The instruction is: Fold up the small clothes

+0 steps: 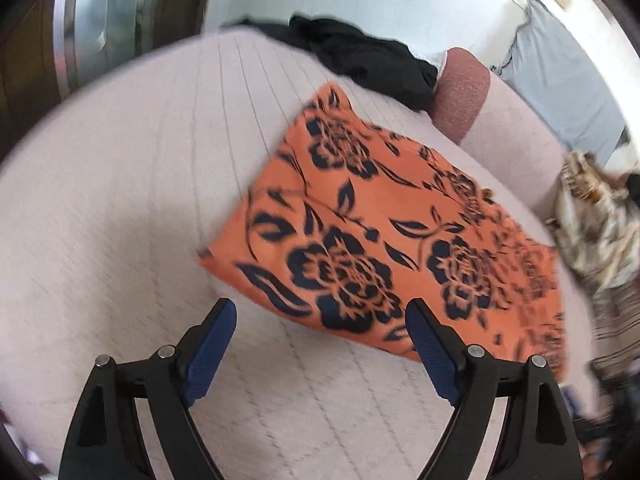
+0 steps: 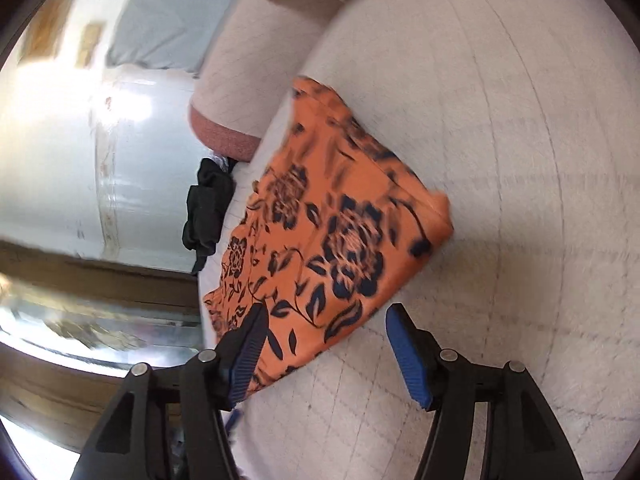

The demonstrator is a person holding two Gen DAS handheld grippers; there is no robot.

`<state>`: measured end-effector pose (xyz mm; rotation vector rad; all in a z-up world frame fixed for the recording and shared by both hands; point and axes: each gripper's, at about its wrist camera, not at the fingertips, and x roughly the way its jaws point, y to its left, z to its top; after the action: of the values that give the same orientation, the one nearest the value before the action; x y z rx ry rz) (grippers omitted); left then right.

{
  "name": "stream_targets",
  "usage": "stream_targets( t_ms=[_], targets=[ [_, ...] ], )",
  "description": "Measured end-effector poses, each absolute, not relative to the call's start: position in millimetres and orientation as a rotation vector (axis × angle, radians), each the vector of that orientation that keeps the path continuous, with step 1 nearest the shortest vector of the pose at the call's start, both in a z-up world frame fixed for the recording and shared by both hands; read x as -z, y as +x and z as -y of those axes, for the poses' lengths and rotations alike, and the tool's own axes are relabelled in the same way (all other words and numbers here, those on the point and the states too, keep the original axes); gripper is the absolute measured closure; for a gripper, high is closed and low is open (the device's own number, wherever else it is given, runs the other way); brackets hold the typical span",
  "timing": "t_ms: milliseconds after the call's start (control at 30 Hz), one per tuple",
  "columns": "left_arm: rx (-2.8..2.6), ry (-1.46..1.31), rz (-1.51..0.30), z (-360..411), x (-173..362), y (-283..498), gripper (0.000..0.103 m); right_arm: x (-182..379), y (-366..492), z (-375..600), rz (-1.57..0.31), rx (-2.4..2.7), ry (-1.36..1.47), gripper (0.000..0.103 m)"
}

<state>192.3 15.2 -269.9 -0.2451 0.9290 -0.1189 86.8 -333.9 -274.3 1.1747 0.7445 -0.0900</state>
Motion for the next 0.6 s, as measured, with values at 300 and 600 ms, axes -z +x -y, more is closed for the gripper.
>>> stream_targets(
  t_ms=[300, 600],
  targets=[
    [0.028, -0.131, -0.960, -8, 277, 203, 0.016, 257, 123, 312, -0.780, 0.092, 0.935, 0.047],
    [-0.006, -0.013, -0.876, 7, 265, 201, 0.016, 263, 135, 310, -0.793, 0.086, 0.927, 0.047]
  ],
)
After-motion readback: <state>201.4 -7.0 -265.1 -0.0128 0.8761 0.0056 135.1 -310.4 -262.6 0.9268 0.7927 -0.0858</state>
